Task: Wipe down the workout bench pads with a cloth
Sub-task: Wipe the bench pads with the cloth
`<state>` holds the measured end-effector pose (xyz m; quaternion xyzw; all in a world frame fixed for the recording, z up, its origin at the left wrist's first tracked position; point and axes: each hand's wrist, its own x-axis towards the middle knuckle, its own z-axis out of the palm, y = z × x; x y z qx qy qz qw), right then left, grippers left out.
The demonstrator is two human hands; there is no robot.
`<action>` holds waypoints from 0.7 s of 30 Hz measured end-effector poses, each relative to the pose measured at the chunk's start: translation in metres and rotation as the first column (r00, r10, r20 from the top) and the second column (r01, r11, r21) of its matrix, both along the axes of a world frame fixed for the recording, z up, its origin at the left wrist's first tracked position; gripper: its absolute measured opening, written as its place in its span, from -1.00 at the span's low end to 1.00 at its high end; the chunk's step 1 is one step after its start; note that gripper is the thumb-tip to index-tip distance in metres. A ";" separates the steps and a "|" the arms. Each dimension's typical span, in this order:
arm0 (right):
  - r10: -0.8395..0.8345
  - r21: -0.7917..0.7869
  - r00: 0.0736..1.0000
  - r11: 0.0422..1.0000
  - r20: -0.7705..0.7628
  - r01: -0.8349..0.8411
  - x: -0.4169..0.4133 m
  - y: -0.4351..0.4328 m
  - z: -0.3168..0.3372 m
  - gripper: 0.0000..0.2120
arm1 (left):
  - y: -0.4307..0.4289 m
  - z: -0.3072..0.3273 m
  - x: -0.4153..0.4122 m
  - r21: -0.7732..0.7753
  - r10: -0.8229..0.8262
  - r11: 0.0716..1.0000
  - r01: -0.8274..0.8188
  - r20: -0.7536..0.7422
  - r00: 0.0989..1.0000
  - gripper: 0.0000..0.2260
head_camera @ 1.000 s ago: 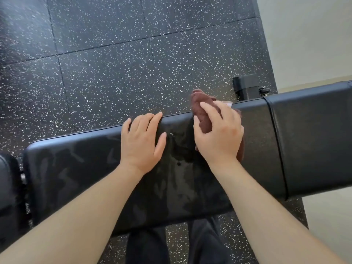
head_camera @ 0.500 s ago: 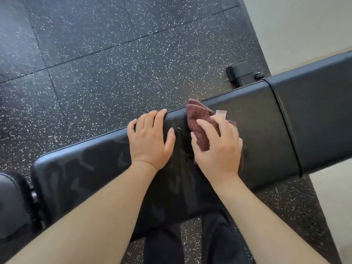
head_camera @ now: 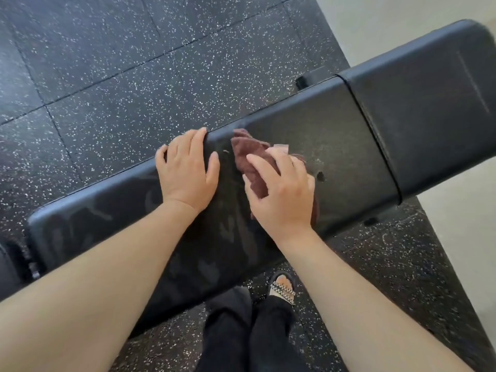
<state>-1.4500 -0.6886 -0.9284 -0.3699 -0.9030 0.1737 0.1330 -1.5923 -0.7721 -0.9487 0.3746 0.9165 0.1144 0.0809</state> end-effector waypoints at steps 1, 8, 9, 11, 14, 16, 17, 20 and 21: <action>0.016 0.004 1.000 1.000 -0.003 -0.016 0.008 0.002 0.000 -0.71 | -0.001 0.001 0.002 0.022 -0.018 1.000 0.018 0.000 1.000 -0.54; -0.078 0.017 0.996 0.997 -0.042 0.079 0.061 0.055 0.000 -0.72 | -0.016 0.005 0.051 0.046 -0.068 0.997 0.067 0.019 0.998 -0.51; -0.091 0.003 0.995 0.996 -0.048 0.091 0.066 0.059 0.000 -0.73 | -0.019 0.004 0.059 0.038 -0.076 0.996 0.075 0.015 0.997 -0.51; -0.103 -0.017 0.994 0.995 -0.048 0.102 0.070 0.058 -0.001 -0.73 | -0.024 0.002 0.069 0.029 -0.079 0.996 0.079 0.001 0.997 -0.52; -0.135 -0.040 0.989 0.990 -0.055 0.133 0.072 0.042 -0.002 -0.73 | -0.027 0.002 0.072 0.030 -0.085 0.996 0.085 -0.006 0.996 -0.52; -0.136 -0.045 0.988 0.990 -0.069 0.133 0.075 0.024 -0.002 -0.73 | -0.032 0.003 0.071 0.028 -0.118 0.993 0.117 0.011 0.993 -0.52; -0.130 -0.044 0.989 0.991 -0.077 0.127 0.077 0.013 -0.002 -0.73 | -0.037 0.004 0.071 0.025 -0.138 0.990 0.138 0.011 0.990 -0.52; -0.112 -0.052 0.989 0.993 -0.094 0.108 0.075 -0.027 -0.002 -0.73 | -0.059 0.004 0.070 0.003 -0.157 0.988 0.157 -0.020 0.987 -0.53; -0.100 -0.066 0.991 0.993 -0.095 0.094 0.073 -0.044 -0.003 -0.73 | -0.068 0.004 0.069 -0.003 -0.144 0.990 0.144 -0.027 0.989 -0.54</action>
